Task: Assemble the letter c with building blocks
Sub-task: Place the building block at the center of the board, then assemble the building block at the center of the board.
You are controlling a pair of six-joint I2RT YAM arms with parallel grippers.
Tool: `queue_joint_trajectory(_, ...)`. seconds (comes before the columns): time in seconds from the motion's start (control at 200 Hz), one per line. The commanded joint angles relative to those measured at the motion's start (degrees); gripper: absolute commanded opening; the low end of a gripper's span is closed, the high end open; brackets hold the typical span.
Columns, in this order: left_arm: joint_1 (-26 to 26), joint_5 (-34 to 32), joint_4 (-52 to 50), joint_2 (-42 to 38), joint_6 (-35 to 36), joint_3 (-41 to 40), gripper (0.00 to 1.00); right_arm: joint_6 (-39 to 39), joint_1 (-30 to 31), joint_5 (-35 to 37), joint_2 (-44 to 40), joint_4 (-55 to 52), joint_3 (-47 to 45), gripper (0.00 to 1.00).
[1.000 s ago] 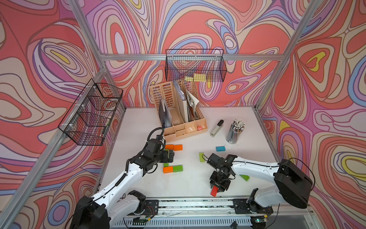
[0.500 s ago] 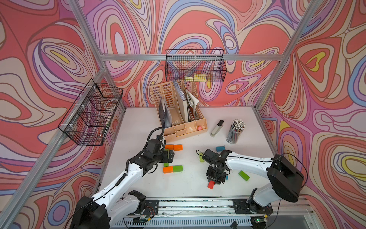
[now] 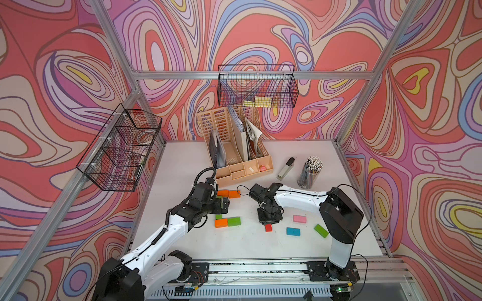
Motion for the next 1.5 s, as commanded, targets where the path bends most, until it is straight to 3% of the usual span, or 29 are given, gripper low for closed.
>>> queue_joint_trajectory(0.0, -0.08, -0.05, -0.67, -0.83, 0.41, -0.53, 0.99, -3.64, -0.43, 2.68, 0.55, -2.12, 1.22, 0.38)
queue_joint_trajectory(0.21, -0.09, 0.01, -0.53, -0.46, 0.44, -0.6, 0.99, -3.23, -0.82, 3.44, -0.82, -1.2, 1.57, 0.52)
queue_joint_trajectory(0.346, -0.08, -0.07, -0.49, -0.48, 0.48, -0.54, 0.99, -0.54, -0.73, 2.03, -2.29, -0.97, 1.22, 0.55)
queue_joint_trajectory(0.591, -0.09, -0.15, -0.64, -0.36, 0.45, -0.53, 0.99, 2.9, 0.15, -1.07, -2.47, 0.38, -0.28, 0.44)
queue_joint_trajectory(0.976, -0.1, -0.24, -0.69, -0.21, 0.53, -0.47, 1.0, 4.39, 0.22, -1.13, -2.12, 1.45, -2.54, 0.41)
queue_joint_trajectory(1.132, -0.09, 0.06, -0.37, 0.07, 0.53, -0.46, 1.0, 3.89, 0.23, 0.8, -2.14, 1.4, -1.89, 0.33)
queue_joint_trajectory(1.497, -0.14, 0.56, -0.05, 0.16, 0.44, -0.56, 0.99, 1.78, -1.29, 2.88, 0.38, 1.86, 0.85, 0.33)
